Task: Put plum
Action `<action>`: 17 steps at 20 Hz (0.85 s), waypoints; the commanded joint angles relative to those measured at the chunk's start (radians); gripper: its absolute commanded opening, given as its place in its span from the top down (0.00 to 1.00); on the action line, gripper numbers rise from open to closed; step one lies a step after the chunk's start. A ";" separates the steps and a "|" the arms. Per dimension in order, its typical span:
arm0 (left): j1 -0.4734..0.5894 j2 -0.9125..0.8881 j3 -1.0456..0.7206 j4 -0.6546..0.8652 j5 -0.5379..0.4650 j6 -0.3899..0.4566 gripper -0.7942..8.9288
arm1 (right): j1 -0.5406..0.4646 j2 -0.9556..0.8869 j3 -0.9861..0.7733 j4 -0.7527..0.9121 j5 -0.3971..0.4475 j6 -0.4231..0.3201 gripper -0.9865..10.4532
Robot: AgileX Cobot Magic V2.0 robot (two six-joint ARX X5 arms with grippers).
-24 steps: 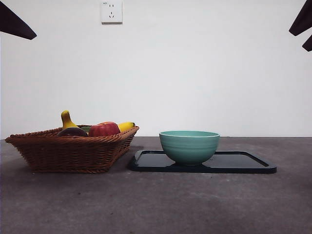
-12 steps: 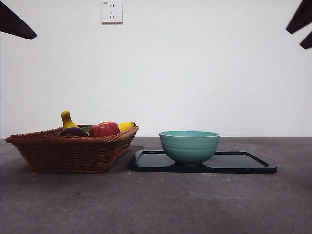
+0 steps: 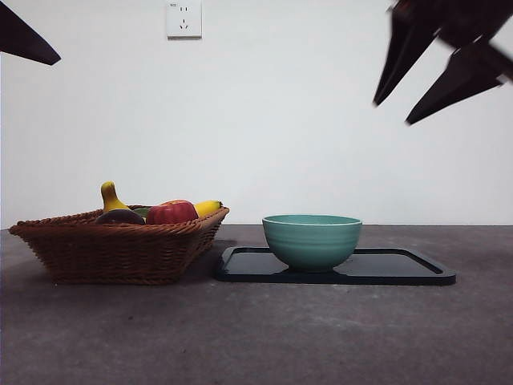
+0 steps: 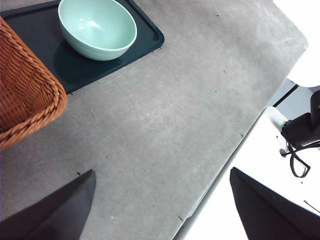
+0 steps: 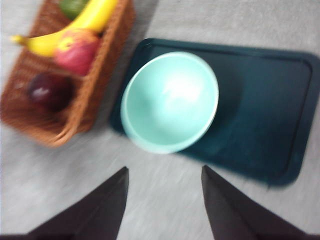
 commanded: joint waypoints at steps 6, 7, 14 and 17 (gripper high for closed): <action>-0.004 0.007 0.008 0.011 0.006 0.010 0.48 | 0.004 0.299 0.174 0.018 0.040 -0.053 0.71; -0.004 0.007 0.008 0.011 0.006 0.010 0.48 | 0.004 0.323 0.180 0.025 0.040 -0.055 0.71; -0.004 0.007 0.008 0.011 0.006 0.009 0.48 | 0.011 0.474 0.182 0.104 0.084 -0.056 0.71; -0.004 0.007 0.008 0.011 0.006 0.009 0.48 | 0.013 0.507 0.181 0.132 0.084 -0.055 0.75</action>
